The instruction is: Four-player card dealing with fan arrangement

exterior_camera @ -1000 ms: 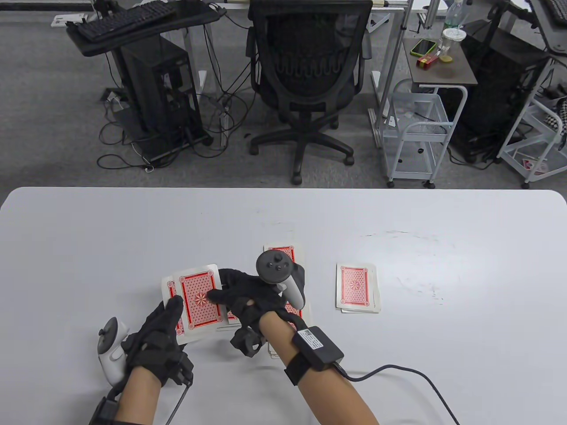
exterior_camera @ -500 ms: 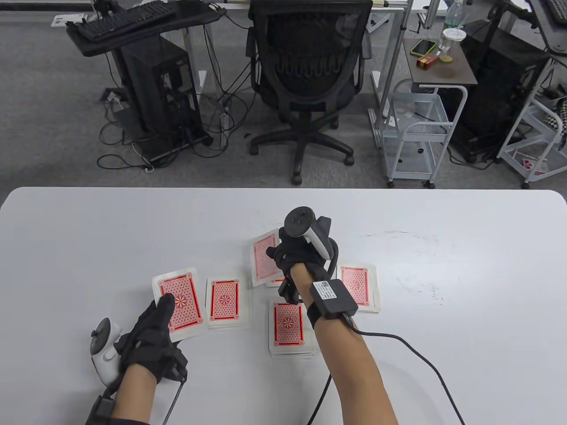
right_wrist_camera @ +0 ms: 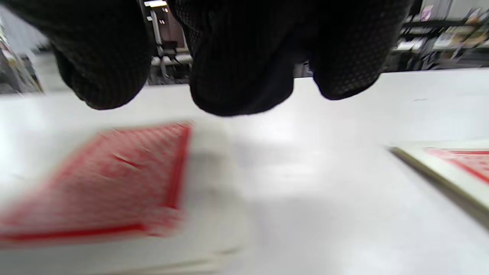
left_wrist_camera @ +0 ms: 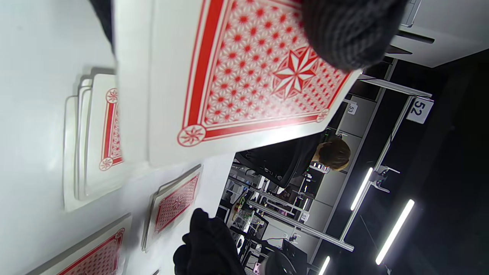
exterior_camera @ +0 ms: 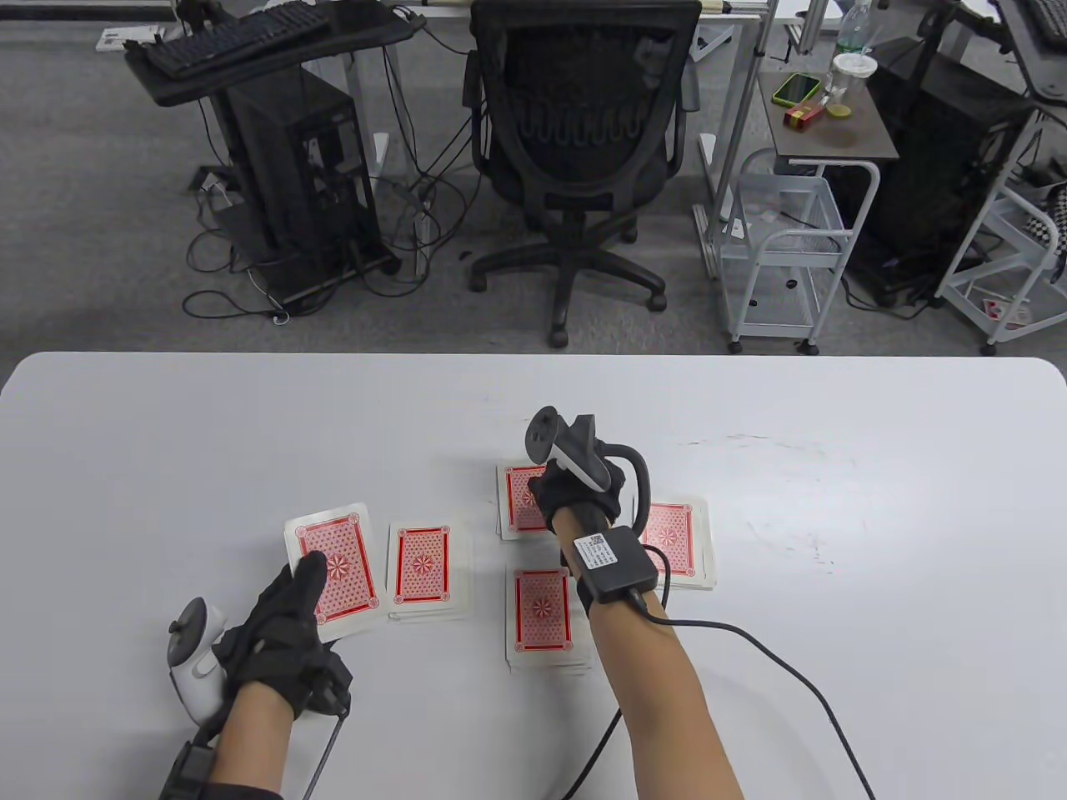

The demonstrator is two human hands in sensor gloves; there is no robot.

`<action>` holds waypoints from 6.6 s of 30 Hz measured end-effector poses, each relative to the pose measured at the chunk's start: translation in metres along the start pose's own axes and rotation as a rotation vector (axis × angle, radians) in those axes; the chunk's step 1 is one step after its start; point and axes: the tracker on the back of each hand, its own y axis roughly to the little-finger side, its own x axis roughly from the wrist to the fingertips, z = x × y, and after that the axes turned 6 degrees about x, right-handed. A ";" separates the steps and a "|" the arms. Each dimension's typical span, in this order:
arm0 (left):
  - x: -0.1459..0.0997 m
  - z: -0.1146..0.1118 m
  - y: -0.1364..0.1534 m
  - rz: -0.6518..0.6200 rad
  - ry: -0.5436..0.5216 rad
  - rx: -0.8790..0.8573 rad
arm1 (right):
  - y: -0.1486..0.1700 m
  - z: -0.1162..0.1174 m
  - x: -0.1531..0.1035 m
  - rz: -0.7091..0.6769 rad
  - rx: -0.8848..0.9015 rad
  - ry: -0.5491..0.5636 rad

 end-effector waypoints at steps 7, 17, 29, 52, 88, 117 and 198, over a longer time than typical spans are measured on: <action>-0.004 -0.007 0.000 -0.015 0.008 0.015 | -0.062 0.000 -0.070 -0.399 0.515 -0.161; -0.007 -0.015 0.002 -0.026 0.021 0.036 | -0.099 0.041 -0.119 -0.494 0.767 -0.206; -0.006 -0.016 0.002 -0.029 0.057 -0.002 | -0.042 0.023 -0.095 -0.379 0.935 -0.242; -0.004 -0.016 0.001 0.007 0.046 0.033 | 0.165 -0.010 -0.043 0.348 -0.091 0.010; -0.011 -0.049 0.003 -0.009 0.184 0.100 | -0.035 0.041 -0.141 -0.342 0.945 -0.175; -0.007 -0.032 0.007 0.024 0.119 0.068 | 0.038 0.037 -0.123 0.023 -0.033 -0.094; -0.021 -0.092 -0.013 -0.263 0.233 0.961 | 0.007 0.035 -0.152 -0.219 0.116 -0.155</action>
